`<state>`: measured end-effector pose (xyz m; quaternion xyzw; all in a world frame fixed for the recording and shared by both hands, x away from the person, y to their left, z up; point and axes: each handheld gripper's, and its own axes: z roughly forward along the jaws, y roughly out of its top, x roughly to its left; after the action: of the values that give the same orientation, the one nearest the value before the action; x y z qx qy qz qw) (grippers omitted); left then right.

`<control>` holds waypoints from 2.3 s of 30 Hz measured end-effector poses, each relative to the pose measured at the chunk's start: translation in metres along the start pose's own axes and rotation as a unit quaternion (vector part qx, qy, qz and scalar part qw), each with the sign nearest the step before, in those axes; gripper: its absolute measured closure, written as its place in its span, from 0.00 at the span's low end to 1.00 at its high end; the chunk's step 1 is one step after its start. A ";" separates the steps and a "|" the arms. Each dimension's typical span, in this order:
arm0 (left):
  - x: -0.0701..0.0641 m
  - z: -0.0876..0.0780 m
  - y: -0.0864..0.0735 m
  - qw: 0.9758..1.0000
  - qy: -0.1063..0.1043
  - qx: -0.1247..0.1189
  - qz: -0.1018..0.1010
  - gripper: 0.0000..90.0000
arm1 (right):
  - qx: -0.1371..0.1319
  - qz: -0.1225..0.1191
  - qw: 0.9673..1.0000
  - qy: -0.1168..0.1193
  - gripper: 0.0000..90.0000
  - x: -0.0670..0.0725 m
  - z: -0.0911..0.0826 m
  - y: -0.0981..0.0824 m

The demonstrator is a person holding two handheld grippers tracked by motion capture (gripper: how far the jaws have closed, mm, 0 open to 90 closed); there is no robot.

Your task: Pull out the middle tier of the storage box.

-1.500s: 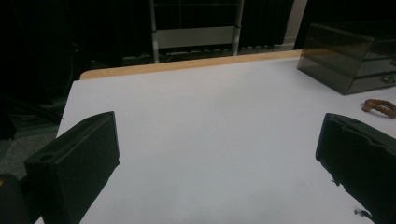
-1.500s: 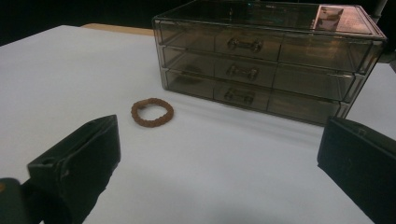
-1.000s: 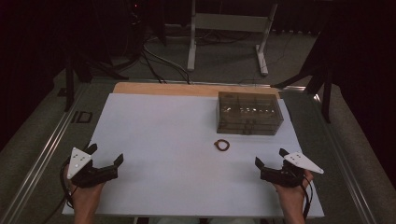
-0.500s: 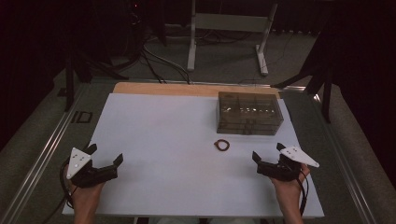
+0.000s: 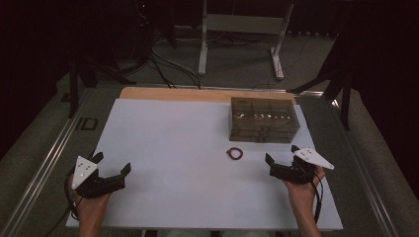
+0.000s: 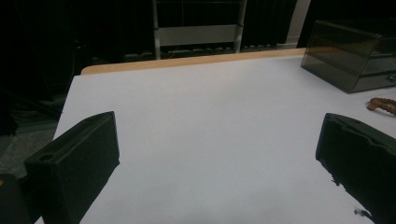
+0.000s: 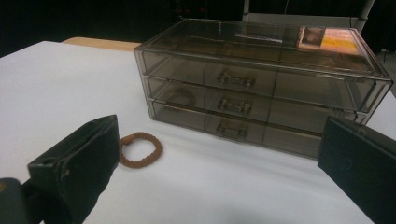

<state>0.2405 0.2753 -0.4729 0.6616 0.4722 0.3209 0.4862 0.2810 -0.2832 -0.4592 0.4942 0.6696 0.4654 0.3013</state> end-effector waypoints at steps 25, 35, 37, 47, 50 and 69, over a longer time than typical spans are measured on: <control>0.000 -0.001 0.000 1.000 0.004 -0.003 -0.002 0.01 | -0.006 0.003 1.000 -0.023 0.00 -0.006 0.023 0.005; 0.000 -0.001 0.000 1.000 0.004 -0.004 -0.002 0.01 | 0.000 -0.003 1.000 -0.029 0.00 -0.008 0.034 0.005; 0.000 -0.001 0.000 1.000 0.004 -0.005 -0.002 0.01 | 0.001 -0.004 1.000 -0.030 0.00 -0.008 0.037 0.006; 0.001 -0.001 0.000 1.000 0.005 -0.007 -0.004 0.01 | -0.002 -0.002 0.999 -0.034 0.00 -0.010 0.047 0.011; 0.001 -0.001 0.000 1.000 0.006 -0.007 -0.004 0.01 | -0.003 0.000 0.999 -0.037 0.00 -0.010 0.051 0.012; 0.002 -0.001 -0.001 1.000 0.008 -0.007 -0.006 0.01 | 0.002 0.013 0.999 -0.049 0.00 -0.014 0.074 0.008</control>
<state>0.2400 0.2777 -0.4731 0.6531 0.4775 0.3262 0.4889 0.3524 -0.2719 -0.4811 0.5259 0.6484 0.4431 0.3265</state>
